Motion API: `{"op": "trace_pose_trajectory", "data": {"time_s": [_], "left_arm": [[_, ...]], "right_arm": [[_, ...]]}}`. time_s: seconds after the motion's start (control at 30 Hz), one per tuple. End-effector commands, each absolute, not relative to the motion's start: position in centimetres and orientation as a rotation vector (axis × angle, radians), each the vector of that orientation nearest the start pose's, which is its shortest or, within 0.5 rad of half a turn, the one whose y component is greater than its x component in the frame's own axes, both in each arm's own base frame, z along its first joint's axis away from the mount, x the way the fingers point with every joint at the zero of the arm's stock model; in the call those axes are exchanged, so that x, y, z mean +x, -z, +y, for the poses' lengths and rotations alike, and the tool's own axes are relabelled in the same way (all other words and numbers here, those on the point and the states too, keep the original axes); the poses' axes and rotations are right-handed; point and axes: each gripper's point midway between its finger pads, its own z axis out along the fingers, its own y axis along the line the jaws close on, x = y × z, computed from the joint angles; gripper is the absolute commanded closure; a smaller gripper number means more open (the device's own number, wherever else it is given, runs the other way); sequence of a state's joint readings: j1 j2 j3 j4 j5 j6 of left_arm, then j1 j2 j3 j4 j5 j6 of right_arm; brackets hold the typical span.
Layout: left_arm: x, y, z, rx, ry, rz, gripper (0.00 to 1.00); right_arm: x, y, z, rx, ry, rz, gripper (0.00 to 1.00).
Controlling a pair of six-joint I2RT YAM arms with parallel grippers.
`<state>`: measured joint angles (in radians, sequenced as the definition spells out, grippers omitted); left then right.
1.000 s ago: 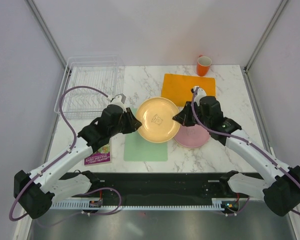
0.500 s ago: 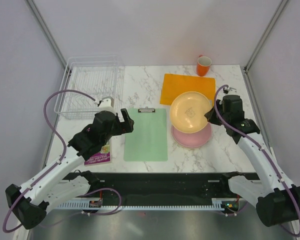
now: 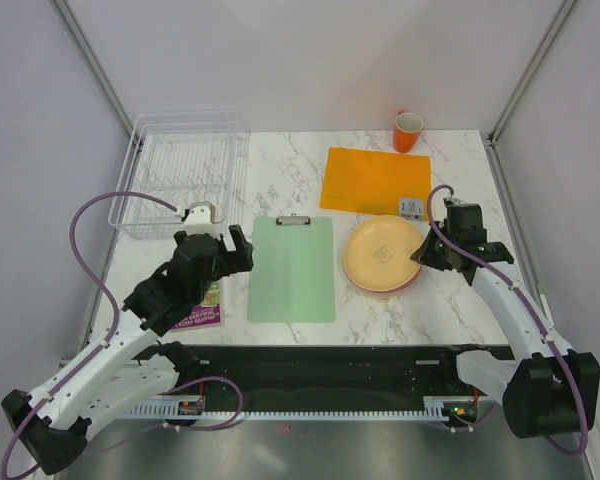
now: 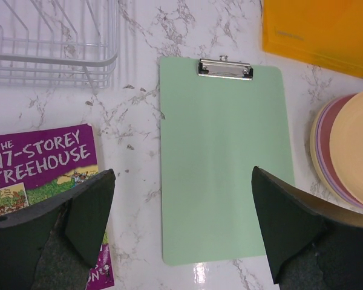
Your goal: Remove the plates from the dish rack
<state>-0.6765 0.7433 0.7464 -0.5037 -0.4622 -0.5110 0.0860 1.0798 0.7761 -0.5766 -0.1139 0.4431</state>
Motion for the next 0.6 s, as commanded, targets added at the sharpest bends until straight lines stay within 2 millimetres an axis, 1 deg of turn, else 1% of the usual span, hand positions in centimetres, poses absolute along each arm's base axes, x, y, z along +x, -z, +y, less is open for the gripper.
{"op": "trace_pose_trajectory", "data": {"time_s": [0.0,0.07,0.1,0.17,0.27,0.3,0.37,0.4,0.43,0.47,0.57], "left_arm": [[24.5,-21.4,-10.9,-0.09,0.214,1.986,0.0],[24.5,-21.4,-10.7,-0.089,0.203,1.985,0.0],[24.4,-21.4,-10.6,-0.09,0.2,1.984,0.0],[24.3,-21.5,-10.3,-0.099,0.194,1.974,0.0],[24.3,-21.6,-9.9,-0.107,0.185,1.963,0.0],[24.2,-21.7,-9.9,-0.108,0.186,1.961,0.0],[24.2,-21.9,-9.8,-0.113,0.185,1.952,0.0],[24.2,-21.9,-9.7,-0.115,0.185,1.951,0.0],[24.2,-21.9,-9.7,-0.112,0.181,1.95,0.0],[24.2,-21.9,-9.6,-0.113,0.177,1.949,0.0],[24.2,-22.1,-9.5,-0.113,0.174,1.943,0.0]], "right_arm": [[27.2,-11.1,6.5,0.38,-0.412,2.449,0.94],[27.2,-10.8,6.4,0.388,-0.413,2.451,0.92],[27.3,-10.8,6.4,0.381,-0.415,2.446,0.87],[27.4,-10.6,6.4,0.386,-0.413,2.448,0.8],[27.7,-10.4,6.5,0.368,-0.425,2.449,0.61],[27.9,-10.4,6.6,0.339,-0.43,2.444,0.5],[28.2,-10.5,6.5,0.332,-0.418,2.441,0.41],[28.3,-10.6,6.3,0.334,-0.4,2.436,0.31],[28.4,-10.8,6.1,0.324,-0.388,2.427,0.26],[28.4,-10.9,6.0,0.323,-0.378,2.426,0.24],[28.5,-12.4,5.3,0.308,-0.333,2.378,0.18]]}}
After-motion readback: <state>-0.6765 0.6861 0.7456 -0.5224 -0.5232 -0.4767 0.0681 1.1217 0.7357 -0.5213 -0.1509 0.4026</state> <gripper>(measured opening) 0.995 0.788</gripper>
